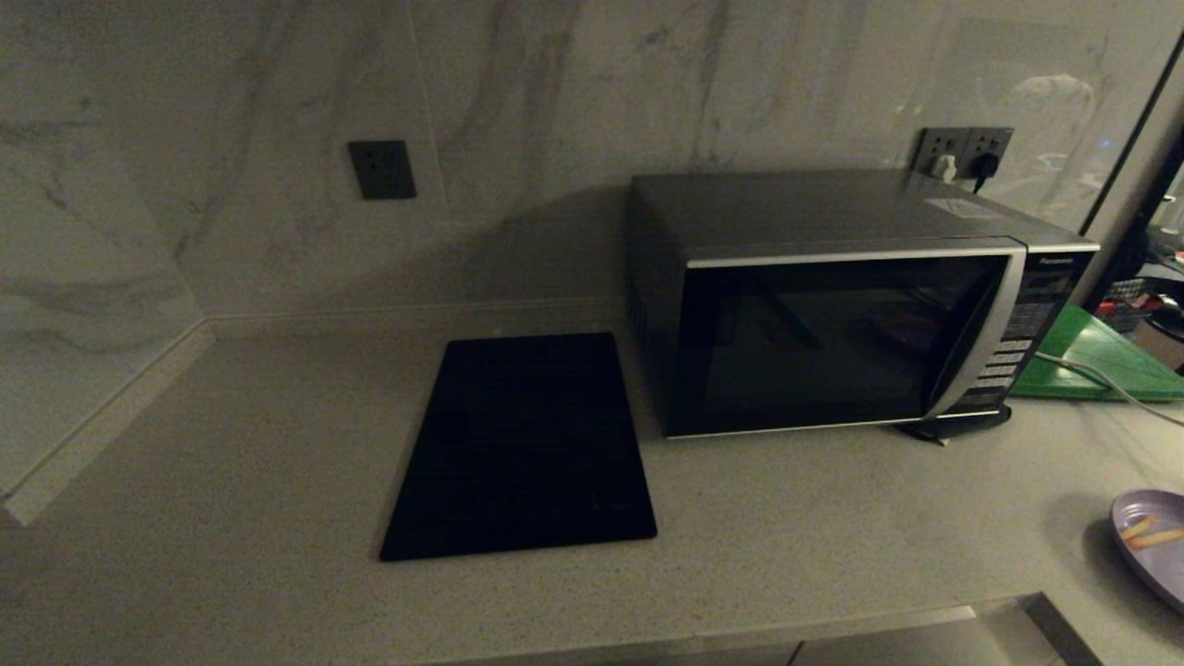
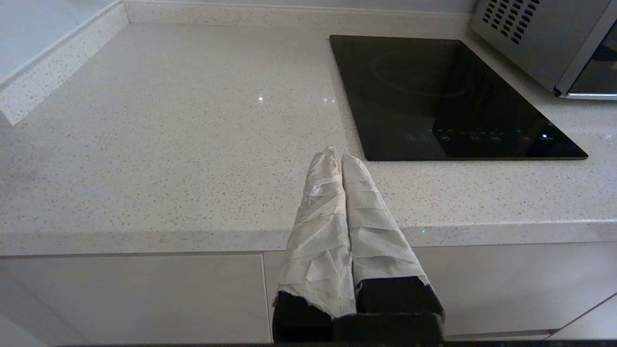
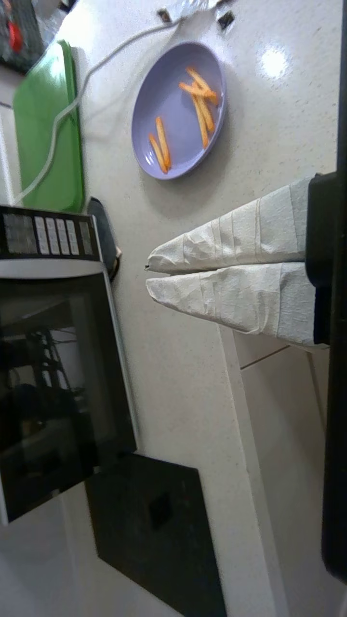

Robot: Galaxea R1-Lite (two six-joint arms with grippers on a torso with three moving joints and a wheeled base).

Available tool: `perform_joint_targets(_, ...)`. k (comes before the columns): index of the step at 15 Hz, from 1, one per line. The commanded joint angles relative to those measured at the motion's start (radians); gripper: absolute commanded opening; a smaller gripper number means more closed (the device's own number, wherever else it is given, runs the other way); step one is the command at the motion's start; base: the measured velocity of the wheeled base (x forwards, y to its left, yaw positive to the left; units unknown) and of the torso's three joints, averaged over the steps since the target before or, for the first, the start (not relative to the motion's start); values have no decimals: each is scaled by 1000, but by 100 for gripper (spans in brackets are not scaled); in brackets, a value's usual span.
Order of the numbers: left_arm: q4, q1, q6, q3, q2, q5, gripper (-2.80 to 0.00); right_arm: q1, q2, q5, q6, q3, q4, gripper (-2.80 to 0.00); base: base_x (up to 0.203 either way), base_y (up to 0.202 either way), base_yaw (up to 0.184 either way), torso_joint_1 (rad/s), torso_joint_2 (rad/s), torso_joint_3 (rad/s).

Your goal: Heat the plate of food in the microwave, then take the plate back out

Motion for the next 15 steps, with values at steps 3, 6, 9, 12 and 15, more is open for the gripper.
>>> perform_joint_targets(3, 0, 1, 0, 0, 0, 1, -280, -2, -89, -11, 8, 6, 37, -280, 0, 0, 0, 0, 0, 0)
perform_joint_targets(6, 0, 1, 0, 0, 0, 1, -280, 7, -178, -20, 22, 31, 55, -280, 0, 0, 0, 0, 0, 0)
perform_joint_targets(9, 0, -1, 0, 0, 0, 1, -280, 10, -289, -10, 21, 42, 226, -280, 0, 0, 0, 0, 0, 0)
perform_joint_targets(12, 0, 1, 0, 0, 0, 1, -280, 10, -290, -10, 59, 68, 288, -280, 0, 0, 0, 0, 0, 0)
perform_joint_targets(15, 0, 0, 0, 0, 0, 1, -280, 10, -290, -11, 56, 172, 171, -280, 0, 0, 0, 0, 0, 0)
